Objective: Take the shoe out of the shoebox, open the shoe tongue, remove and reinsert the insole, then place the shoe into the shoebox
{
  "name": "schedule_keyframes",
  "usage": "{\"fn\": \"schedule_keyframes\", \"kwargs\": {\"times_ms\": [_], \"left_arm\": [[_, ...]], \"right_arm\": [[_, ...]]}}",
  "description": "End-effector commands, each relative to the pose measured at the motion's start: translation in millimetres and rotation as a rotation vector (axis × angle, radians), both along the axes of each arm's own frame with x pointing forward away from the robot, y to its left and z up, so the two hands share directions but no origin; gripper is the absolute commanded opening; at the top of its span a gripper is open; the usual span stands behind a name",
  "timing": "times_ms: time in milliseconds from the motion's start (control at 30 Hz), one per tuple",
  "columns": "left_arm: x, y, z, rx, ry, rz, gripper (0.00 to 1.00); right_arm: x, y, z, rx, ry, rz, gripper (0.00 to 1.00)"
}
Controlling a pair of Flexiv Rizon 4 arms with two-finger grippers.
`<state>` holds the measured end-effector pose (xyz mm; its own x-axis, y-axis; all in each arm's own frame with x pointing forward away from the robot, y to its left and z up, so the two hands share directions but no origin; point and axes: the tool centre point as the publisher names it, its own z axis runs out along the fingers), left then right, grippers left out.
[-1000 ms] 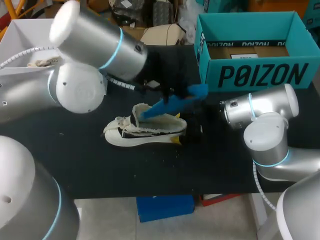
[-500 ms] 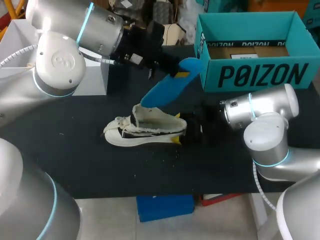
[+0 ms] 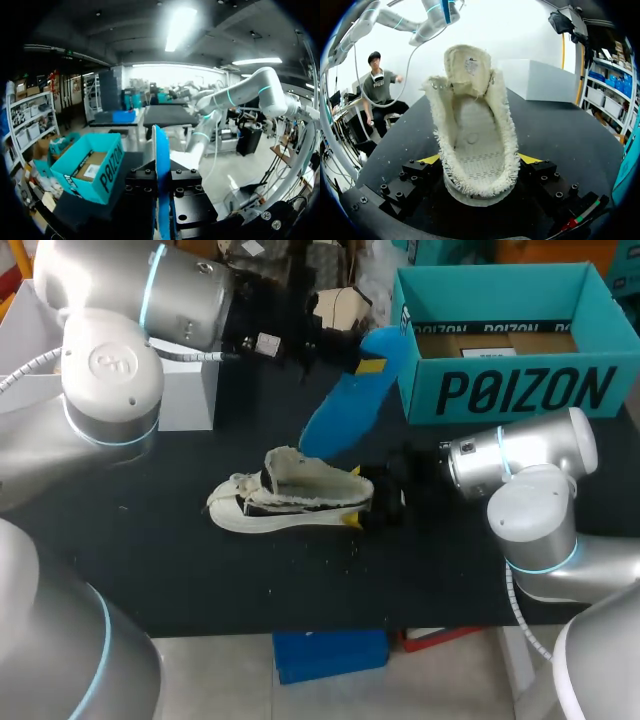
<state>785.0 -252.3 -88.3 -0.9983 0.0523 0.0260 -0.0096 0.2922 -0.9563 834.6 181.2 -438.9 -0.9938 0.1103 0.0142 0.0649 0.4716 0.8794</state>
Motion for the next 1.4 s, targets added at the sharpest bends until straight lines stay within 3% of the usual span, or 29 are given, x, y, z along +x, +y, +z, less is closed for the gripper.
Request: {"fn": "schedule_keyframes", "kwargs": {"times_ms": [33, 100, 233, 433, 867, 1200, 1400], "left_arm": [[-25.6, 6, 26, -0.172, 0.082, 0.018, 0.00], [-32.2, 4, 40, -0.186, 0.103, 0.008, 0.00], [-45.1, -1, 70, -0.317, 0.209, -0.020, 0.00], [-59.3, -1, 106, -0.357, 0.266, -0.021, 0.00], [-90.7, -7, 164, -0.364, 0.252, -0.007, 0.00], [-108.6, -1, 180, -0.485, 0.348, -0.019, 0.00], [-112.8, 5, 177, -0.468, 0.396, -0.041, 0.00]], "right_arm": [[2.1, -1, -3, -0.003, 0.002, 0.000, 0.00], [2.1, -1, -3, -0.003, 0.002, 0.000, 0.00], [2.1, -1, -3, -0.003, 0.002, 0.000, 0.00], [2.1, -1, -3, -0.003, 0.002, 0.000, 0.00], [2.1, -1, -3, -0.003, 0.002, 0.000, 0.00], [2.1, -1, -3, -0.003, 0.002, 0.000, 0.00], [2.1, -1, -3, -0.003, 0.002, 0.000, 0.00]]}}
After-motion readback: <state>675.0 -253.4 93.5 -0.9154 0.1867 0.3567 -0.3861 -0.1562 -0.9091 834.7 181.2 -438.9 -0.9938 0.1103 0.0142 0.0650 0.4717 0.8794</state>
